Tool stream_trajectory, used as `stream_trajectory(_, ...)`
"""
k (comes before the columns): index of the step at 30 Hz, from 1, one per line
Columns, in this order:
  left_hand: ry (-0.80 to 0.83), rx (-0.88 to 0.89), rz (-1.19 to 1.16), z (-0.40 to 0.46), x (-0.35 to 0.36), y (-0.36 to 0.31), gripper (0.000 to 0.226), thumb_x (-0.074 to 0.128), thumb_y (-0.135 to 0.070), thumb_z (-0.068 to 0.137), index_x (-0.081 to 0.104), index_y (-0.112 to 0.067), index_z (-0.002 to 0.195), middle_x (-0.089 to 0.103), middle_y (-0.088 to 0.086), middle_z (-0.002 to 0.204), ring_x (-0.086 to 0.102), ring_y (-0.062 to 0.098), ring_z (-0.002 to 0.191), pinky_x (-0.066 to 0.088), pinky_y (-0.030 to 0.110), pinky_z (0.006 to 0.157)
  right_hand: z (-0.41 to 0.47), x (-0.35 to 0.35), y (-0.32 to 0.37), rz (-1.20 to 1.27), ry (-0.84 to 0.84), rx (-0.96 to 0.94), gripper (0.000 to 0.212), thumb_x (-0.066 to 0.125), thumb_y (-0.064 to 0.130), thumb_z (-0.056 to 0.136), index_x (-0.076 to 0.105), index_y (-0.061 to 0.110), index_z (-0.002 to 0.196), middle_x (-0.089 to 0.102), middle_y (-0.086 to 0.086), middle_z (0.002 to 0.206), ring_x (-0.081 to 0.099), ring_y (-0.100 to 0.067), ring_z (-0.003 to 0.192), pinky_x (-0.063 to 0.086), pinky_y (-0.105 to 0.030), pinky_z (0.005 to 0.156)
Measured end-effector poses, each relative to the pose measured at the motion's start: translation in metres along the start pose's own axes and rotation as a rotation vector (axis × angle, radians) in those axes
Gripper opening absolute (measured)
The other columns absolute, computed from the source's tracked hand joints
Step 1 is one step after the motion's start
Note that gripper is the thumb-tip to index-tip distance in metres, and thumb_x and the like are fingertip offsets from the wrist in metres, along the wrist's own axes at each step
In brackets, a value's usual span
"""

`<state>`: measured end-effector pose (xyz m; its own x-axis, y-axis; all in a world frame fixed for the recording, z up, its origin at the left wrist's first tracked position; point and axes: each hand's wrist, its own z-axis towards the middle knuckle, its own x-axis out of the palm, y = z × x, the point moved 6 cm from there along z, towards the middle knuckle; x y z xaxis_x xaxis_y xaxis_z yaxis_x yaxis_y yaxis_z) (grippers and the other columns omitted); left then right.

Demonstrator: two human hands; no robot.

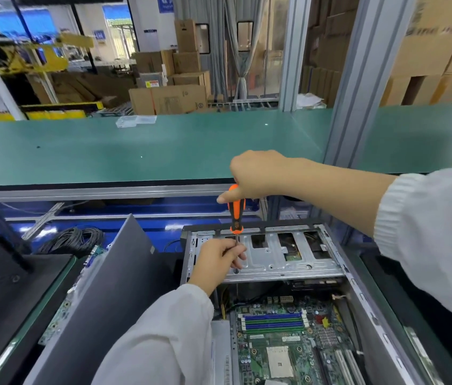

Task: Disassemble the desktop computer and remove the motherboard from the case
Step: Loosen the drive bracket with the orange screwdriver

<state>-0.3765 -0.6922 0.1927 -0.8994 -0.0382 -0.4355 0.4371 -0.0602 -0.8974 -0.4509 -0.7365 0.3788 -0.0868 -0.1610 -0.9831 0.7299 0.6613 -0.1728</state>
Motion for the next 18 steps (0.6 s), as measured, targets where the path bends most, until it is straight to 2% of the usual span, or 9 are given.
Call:
stream_trajectory(2,0.023,-0.001,-0.035,0.002,-0.003,-0.004,0.015,0.058,-0.012,0.093,0.071,-0.006,0.093,0.072,0.014,0.085,0.065,0.018,0.066,0.057,0.03,0.069,0.003,0.001,0.003,-0.004,0.054,0.008,0.061,0.055,0.063,0.083,0.046,0.012,0.052,0.047,0.001,0.053,0.042,-0.015,0.049,0.028,-0.025,0.044)
stream_trajectory(5,0.005,0.054,-0.174,0.005,-0.015,-0.017,0.013,0.061,-0.012,0.092,0.07,-0.013,0.101,0.074,0.005,0.088,0.061,0.01,0.061,0.053,0.023,0.06,0.005,-0.001,0.005,0.012,0.107,0.018,0.059,0.055,0.06,0.085,0.05,0.012,0.051,0.05,0.003,0.051,0.045,-0.014,0.049,0.029,-0.025,0.044)
stream_trajectory(9,0.046,0.084,-0.202,0.003,-0.017,-0.019,0.019,0.055,-0.006,0.094,0.07,-0.013,0.102,0.074,0.003,0.087,0.062,0.01,0.065,0.052,0.021,0.063,0.002,-0.002,0.006,0.0,0.16,0.029,0.058,0.053,0.057,0.087,0.051,0.011,0.052,0.051,0.003,0.051,0.045,-0.013,0.049,0.03,-0.026,0.045)
stream_trajectory(14,0.017,0.086,-0.208,0.004,-0.015,-0.016,0.019,0.057,-0.001,0.092,0.073,-0.013,0.092,0.073,-0.002,0.075,0.068,0.025,0.074,0.055,0.022,0.067,0.0,-0.002,0.007,-0.015,0.201,0.035,0.055,0.051,0.055,0.09,0.048,0.011,0.057,0.05,0.002,0.054,0.043,-0.014,0.05,0.029,-0.026,0.046)
stream_trajectory(18,-0.051,0.095,-0.239,0.006,-0.018,-0.012,0.019,0.061,0.002,0.088,0.073,-0.012,0.084,0.072,0.005,0.074,0.069,0.018,0.065,0.056,0.024,0.066,0.002,0.002,0.014,-0.083,0.205,-0.024,0.049,0.056,0.05,0.089,0.041,0.013,0.061,0.041,0.001,0.061,0.039,-0.018,0.053,0.028,-0.026,0.046)
